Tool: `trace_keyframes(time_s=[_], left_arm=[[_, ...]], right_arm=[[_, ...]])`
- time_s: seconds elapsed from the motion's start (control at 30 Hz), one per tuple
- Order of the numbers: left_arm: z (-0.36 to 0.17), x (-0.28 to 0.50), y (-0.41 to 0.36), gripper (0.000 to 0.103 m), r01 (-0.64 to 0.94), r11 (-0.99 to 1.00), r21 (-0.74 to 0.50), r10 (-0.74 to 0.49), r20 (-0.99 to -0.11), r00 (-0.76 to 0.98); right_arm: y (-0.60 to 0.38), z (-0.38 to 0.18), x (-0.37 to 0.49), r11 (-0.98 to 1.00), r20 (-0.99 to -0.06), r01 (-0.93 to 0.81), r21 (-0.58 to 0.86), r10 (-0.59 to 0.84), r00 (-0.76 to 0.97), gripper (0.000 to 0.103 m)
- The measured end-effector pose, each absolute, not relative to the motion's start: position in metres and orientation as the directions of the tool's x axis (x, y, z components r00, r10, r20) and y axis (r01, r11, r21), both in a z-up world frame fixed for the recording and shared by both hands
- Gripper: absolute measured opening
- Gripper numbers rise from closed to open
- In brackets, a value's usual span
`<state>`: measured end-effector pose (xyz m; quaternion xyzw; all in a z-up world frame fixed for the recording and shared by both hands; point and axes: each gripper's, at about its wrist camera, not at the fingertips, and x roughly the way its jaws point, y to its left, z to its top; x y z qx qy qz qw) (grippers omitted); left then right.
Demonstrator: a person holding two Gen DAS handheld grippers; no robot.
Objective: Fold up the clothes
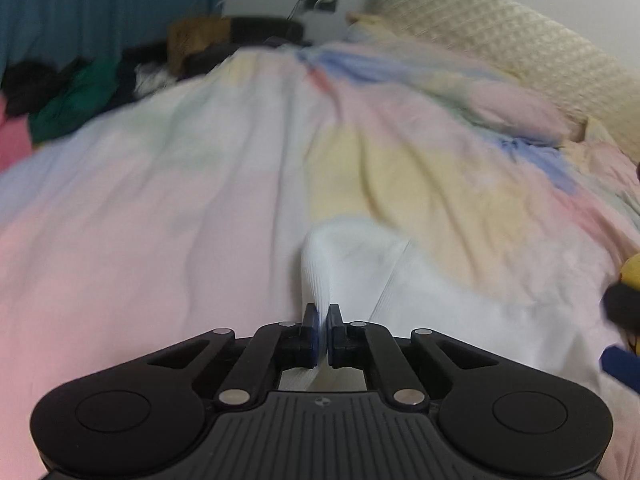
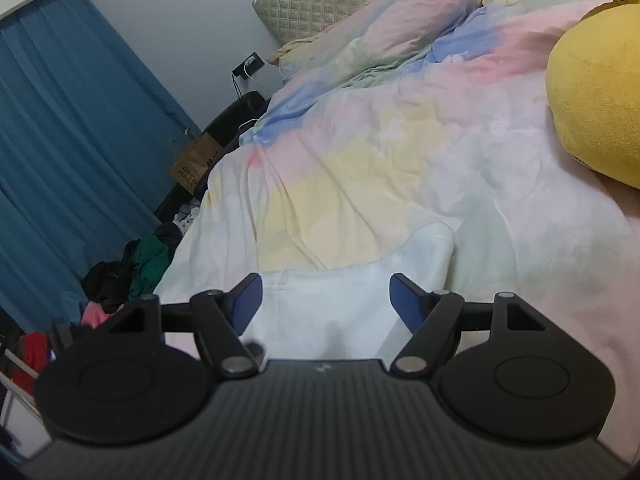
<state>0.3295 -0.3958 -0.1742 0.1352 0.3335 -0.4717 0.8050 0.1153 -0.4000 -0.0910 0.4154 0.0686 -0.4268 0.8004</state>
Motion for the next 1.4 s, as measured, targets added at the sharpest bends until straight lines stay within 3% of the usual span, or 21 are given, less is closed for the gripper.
trace_keyframes(time_s=[0.07, 0.27, 0.4, 0.47, 0.5, 0.6, 0.83, 0.97, 1.17, 1.23, 1.4], left_arm=[[-0.169, 0.329, -0.404, 0.003, 0.851, 0.520, -0.075, -0.676, -0.646, 0.356], [-0.206, 0.343, -0.413, 0.006, 0.809, 0.587, -0.041, -0.593, -0.702, 0.395], [-0.189, 0.340, -0.391, 0.025, 0.769, 0.634, -0.077, -0.610, -0.662, 0.436], [-0.174, 0.335, -0.374, 0.040, 0.765, 0.641, -0.069, -0.611, -0.648, 0.454], [-0.165, 0.332, -0.363, 0.045, 0.759, 0.649, -0.054, -0.606, -0.640, 0.472], [-0.135, 0.323, -0.316, 0.045, 0.699, 0.714, -0.039, -0.562, -0.627, 0.539], [-0.071, 0.262, -0.171, 0.057, 0.517, 0.854, -0.059, -0.461, -0.544, 0.701], [-0.049, 0.201, -0.088, 0.060, 0.404, 0.913, -0.051, -0.378, -0.477, 0.794], [-0.033, 0.107, 0.019, 0.068, 0.265, 0.962, -0.062, -0.263, -0.461, 0.847], [-0.030, 0.085, 0.037, 0.080, 0.224, 0.974, -0.044, -0.220, -0.449, 0.866], [-0.042, 0.050, 0.063, 0.097, 0.139, 0.986, -0.097, -0.167, -0.410, 0.897]], right_arm=[[-0.401, -0.091, 0.115, 0.284, -0.461, 0.735, 0.616, -0.626, 0.629, 0.073], [-0.404, -0.091, 0.115, 0.291, -0.459, 0.739, 0.607, -0.631, 0.626, 0.073], [-0.398, -0.089, 0.116, 0.327, -0.433, 0.735, 0.594, -0.641, 0.634, 0.073], [-0.393, -0.087, 0.118, 0.354, -0.412, 0.724, 0.592, -0.640, 0.649, 0.073], [-0.390, -0.086, 0.119, 0.370, -0.396, 0.715, 0.593, -0.640, 0.659, 0.073], [-0.377, -0.081, 0.124, 0.440, -0.361, 0.696, 0.567, -0.627, 0.690, 0.073], [-0.346, -0.062, 0.123, 0.607, -0.275, 0.622, 0.495, -0.569, 0.775, 0.073], [-0.326, -0.050, 0.124, 0.718, -0.257, 0.536, 0.444, -0.470, 0.844, 0.073], [-0.294, -0.040, 0.130, 0.844, -0.292, 0.375, 0.384, -0.275, 0.916, 0.073], [-0.287, -0.040, 0.132, 0.864, -0.304, 0.334, 0.376, -0.225, 0.925, 0.073], [-0.271, -0.044, 0.136, 0.901, -0.324, 0.270, 0.340, -0.157, 0.933, 0.073]])
